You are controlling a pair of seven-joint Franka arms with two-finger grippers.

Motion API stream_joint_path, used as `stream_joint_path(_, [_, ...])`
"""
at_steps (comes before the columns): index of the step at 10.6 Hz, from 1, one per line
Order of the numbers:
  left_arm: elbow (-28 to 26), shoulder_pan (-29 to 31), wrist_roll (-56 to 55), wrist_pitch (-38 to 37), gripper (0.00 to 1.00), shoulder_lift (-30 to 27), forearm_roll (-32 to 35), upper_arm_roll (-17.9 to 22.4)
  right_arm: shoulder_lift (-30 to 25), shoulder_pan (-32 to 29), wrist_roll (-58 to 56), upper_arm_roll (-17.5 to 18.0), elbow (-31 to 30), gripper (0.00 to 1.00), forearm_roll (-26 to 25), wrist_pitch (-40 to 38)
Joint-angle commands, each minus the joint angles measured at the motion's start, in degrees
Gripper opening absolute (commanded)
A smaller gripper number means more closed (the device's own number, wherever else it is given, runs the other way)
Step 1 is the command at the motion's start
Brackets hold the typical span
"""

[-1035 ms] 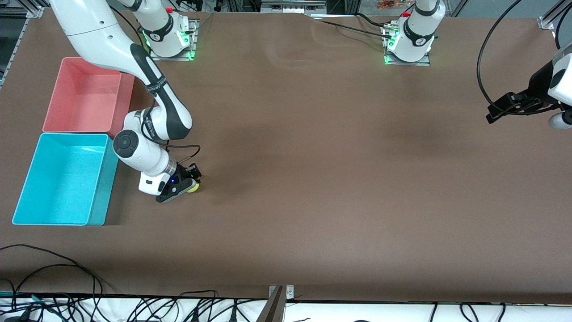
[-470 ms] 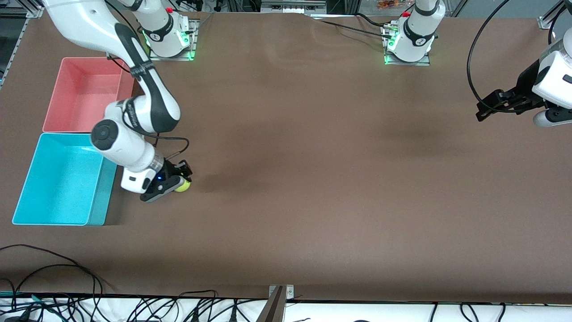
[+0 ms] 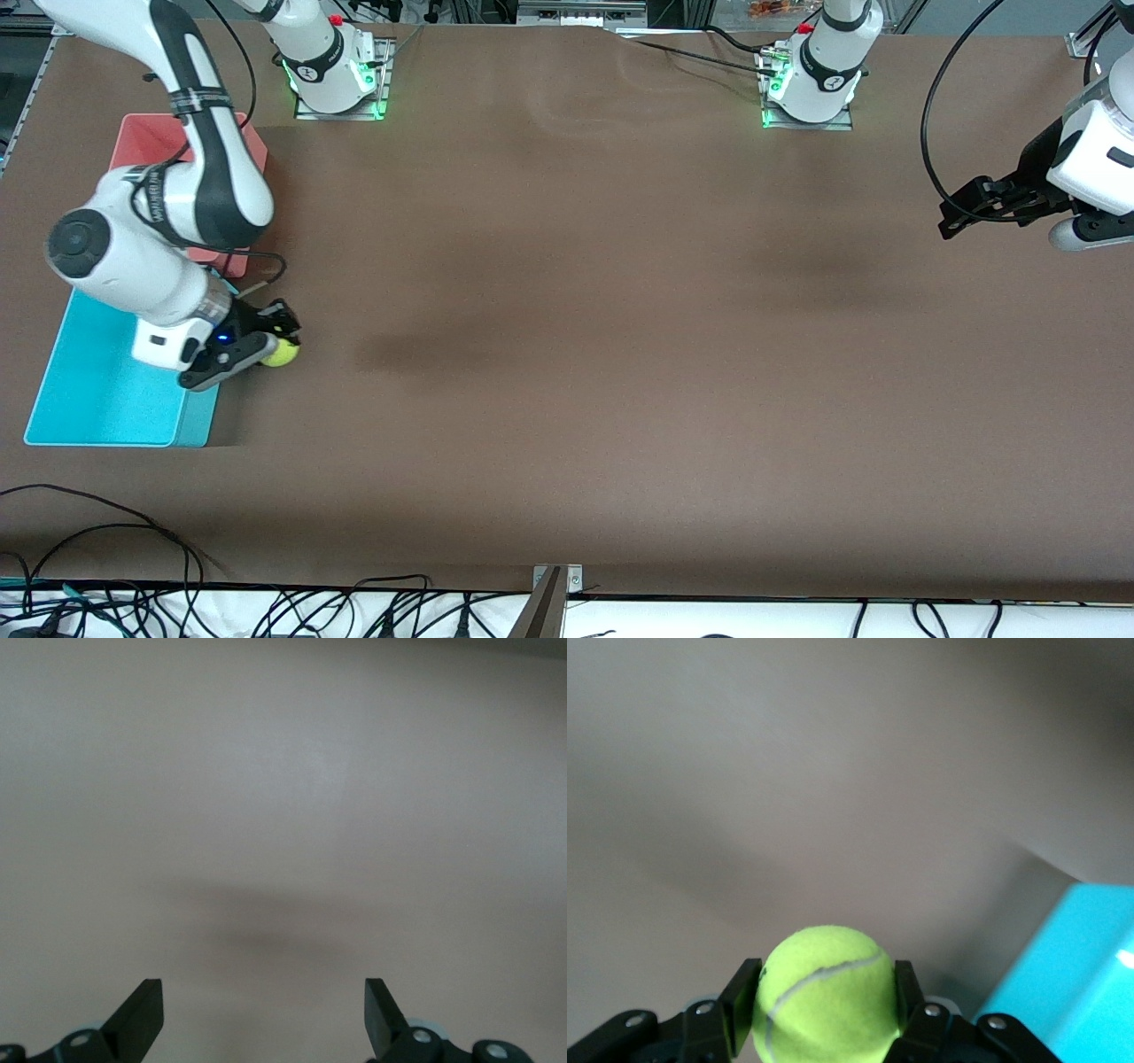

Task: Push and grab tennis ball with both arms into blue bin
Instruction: 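Carry the held ball with the right gripper over the blue bin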

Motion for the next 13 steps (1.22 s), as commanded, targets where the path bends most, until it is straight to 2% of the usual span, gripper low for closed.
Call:
stream_joint_path(1, [1.69,-0.28,0.62,-1.41,1.0,0.56,-0.44,-0.06,-4.22,-0.44,-14.1,-7.66,-5.79,0.46,1.08,-0.35])
stream_joint_path(3, [1.69,-0.28,0.71,-1.41,1.0,0.56,-0.44,-0.06,-4.94,-2.01,-21.76,-11.8,-7.74,0.46,1.34,-0.17])
stream_joint_path(4, [1.69,-0.2,0.71,-1.41,1.0,0.56,-0.44,-0.06,-4.85,-4.28,-26.75,-12.43,-7.92,0.46,1.95,-0.17])
stream_joint_path(7, [1.69,-0.02,0.71,-1.94,1.0,0.47,-0.44,0.02,-2.93,-9.92,-36.8,-12.43,-8.01,0.45,5.9,0.26])
stream_joint_path(10, [1.69,-0.02,0.71,-2.12,1.0,0.47,-0.44,0.03,0.67,-10.19,-39.36,-12.35,-10.55,0.46,6.09,8.07])
stream_joint_path(13, [1.69,0.16,0.8,-2.12,1.0,0.47,-0.44,0.03,3.22,-11.24,-39.99,-12.26,-10.47,0.46,6.53,10.01])
